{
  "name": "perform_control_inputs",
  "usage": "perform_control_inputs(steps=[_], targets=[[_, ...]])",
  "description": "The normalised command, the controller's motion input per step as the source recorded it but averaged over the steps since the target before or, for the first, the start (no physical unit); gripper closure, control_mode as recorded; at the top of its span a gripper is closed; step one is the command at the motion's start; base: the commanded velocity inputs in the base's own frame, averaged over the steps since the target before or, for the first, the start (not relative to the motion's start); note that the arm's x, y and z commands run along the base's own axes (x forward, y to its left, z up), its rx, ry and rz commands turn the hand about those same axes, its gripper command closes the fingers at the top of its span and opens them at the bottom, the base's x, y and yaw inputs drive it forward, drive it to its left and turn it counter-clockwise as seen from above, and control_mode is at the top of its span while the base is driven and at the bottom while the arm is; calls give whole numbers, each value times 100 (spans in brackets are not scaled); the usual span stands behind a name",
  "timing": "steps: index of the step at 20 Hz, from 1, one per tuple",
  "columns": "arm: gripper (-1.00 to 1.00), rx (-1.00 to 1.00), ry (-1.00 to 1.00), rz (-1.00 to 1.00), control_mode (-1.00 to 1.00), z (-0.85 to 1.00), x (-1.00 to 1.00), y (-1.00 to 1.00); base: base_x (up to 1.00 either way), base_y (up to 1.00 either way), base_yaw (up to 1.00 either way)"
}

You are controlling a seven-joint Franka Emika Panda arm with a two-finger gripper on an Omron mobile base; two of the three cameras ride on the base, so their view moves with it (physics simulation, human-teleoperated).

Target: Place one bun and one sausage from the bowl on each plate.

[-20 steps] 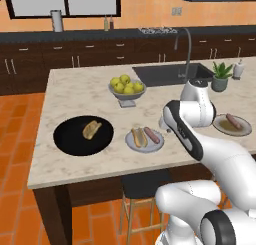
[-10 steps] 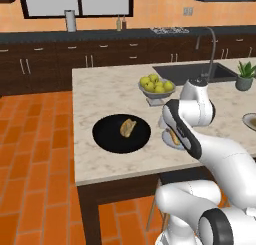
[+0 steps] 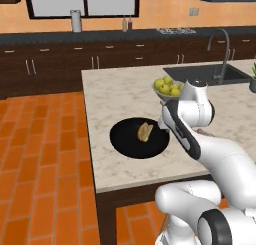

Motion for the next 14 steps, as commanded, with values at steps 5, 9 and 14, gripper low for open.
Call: perform_control_inputs(steps=[5, 9, 14], targets=[[-100, 0, 0, 0, 100, 0, 0, 0, 28, 22, 0], [-100, -4, 0, 0, -100, 0, 24, 70, 4, 18, 0], [-100, -1, 0, -9, -100, -1, 58, 68, 0, 0, 0]])
